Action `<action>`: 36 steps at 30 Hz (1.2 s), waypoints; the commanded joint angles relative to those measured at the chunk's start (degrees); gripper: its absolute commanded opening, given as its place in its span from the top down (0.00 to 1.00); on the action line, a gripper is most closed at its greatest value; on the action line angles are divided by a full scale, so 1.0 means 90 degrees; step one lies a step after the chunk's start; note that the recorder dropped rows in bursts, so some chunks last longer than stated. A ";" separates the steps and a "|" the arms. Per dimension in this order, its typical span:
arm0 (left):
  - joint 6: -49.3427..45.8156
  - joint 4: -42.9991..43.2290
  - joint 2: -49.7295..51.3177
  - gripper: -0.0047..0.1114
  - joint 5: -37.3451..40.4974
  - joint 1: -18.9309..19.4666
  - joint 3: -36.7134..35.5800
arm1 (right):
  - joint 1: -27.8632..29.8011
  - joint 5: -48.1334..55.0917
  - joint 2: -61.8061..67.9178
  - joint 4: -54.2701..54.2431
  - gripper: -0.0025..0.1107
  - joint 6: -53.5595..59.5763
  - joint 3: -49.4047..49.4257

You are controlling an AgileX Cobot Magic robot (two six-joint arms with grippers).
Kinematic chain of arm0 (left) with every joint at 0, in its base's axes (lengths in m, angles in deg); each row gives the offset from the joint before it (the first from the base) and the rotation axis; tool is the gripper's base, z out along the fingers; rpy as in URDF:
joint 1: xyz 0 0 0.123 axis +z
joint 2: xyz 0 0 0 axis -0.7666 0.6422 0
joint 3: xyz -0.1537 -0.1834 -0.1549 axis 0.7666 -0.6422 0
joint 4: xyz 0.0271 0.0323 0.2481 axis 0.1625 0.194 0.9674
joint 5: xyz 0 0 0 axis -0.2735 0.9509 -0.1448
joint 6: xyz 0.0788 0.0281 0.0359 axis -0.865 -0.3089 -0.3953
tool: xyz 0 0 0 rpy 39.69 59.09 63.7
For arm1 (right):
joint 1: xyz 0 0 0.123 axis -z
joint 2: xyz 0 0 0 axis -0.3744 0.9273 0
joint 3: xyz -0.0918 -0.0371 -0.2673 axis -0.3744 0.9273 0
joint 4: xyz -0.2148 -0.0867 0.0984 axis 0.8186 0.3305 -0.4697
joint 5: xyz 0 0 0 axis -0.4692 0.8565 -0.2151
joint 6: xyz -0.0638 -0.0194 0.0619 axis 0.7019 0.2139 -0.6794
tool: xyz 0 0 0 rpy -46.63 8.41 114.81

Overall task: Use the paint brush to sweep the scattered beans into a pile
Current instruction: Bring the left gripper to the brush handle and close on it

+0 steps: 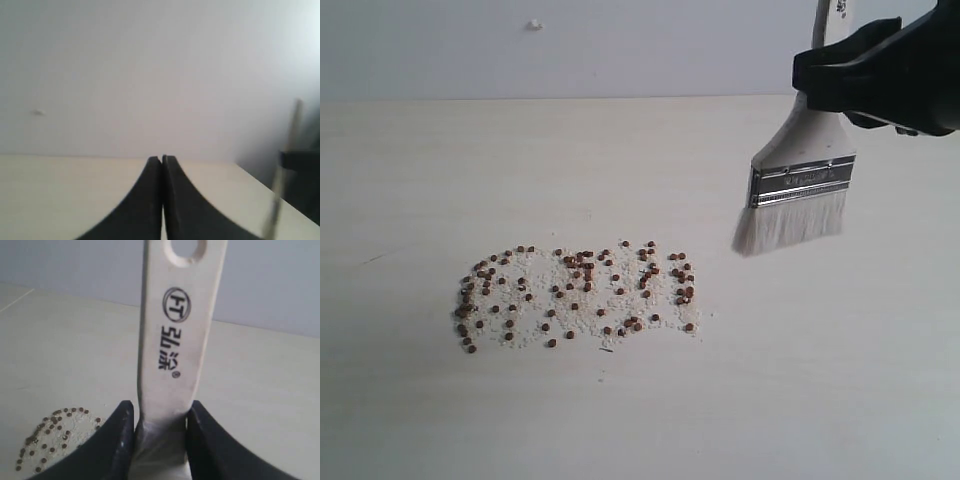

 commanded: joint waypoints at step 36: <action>-0.5399 -0.0190 0.6068 0.42 -0.3246 -0.1825 0.1714 | -0.1788 -0.3005 0.1752 -0.0520 0.98 0.0029 -0.0166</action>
